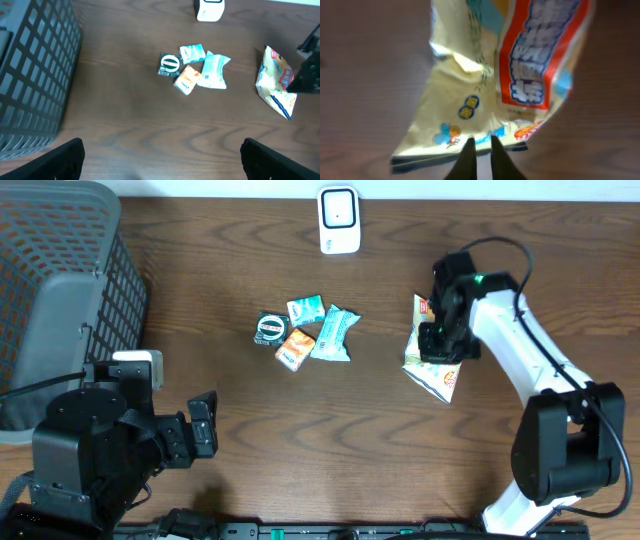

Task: Scan the item barcode

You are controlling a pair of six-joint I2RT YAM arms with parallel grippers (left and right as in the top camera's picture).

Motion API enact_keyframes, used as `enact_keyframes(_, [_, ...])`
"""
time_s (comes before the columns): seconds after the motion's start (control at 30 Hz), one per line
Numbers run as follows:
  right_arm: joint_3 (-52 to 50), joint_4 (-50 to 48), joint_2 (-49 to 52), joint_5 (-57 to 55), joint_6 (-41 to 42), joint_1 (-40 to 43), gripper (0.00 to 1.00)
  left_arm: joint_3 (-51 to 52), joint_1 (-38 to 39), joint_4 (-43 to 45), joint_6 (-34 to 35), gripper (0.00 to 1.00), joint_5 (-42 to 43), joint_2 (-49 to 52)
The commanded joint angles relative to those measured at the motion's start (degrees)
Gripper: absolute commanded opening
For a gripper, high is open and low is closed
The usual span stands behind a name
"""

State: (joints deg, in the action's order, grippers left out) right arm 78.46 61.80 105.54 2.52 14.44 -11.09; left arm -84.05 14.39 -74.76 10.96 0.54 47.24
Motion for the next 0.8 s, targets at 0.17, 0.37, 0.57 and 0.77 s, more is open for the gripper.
enact_keyframes(0.17, [-9.9,-6.1,0.0,0.9,3.2,0.0,0.04,-0.5,-0.2,0.0,0.7,0.98,-0.1,0.1])
enact_keyframes(0.37, [-8.4,0.9,0.0,8.7,-0.2,-0.2,0.01,-0.5,-0.2,0.0,0.7,0.98,-0.1,0.1])
enact_keyframes(0.57, [-4.0,10.3,0.0,9.0,-4.9,-0.2,0.07,-0.5,-0.2,0.0,0.7,0.98,-0.1,0.1])
enact_keyframes(0.77, [-0.5,11.8,0.0,9.0,-4.9,-0.2,0.1,-0.5,-0.2,0.0,0.7,0.98,-0.1,0.1])
